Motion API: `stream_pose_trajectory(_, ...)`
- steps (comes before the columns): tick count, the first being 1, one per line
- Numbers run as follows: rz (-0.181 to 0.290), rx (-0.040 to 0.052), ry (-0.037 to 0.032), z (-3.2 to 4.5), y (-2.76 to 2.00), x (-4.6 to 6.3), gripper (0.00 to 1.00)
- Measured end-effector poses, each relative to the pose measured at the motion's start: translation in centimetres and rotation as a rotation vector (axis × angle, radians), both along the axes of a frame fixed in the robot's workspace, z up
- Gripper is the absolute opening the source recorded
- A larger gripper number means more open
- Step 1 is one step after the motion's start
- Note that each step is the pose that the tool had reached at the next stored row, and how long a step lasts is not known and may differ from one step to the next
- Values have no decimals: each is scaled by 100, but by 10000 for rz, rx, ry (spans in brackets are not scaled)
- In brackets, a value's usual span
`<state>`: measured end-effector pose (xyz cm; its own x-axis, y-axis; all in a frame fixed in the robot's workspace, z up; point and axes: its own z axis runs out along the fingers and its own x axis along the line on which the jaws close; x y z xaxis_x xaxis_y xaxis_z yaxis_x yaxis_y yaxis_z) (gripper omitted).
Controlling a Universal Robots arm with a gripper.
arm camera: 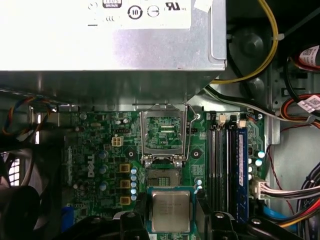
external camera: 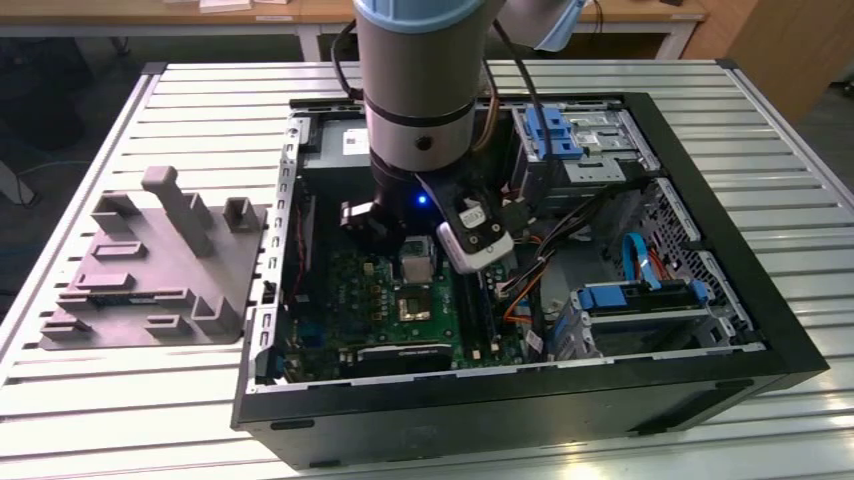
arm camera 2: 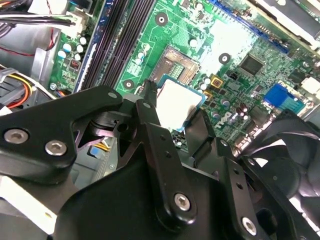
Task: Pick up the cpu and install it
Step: 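Place the cpu into insertion slot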
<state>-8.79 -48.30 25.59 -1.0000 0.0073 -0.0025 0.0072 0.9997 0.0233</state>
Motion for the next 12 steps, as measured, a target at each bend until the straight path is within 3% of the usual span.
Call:
stream_pose_trajectory(4,0,-1,1,-5,0,0,47)
stream_pose_trajectory(12,0,-1,1,-89,0,0,47)
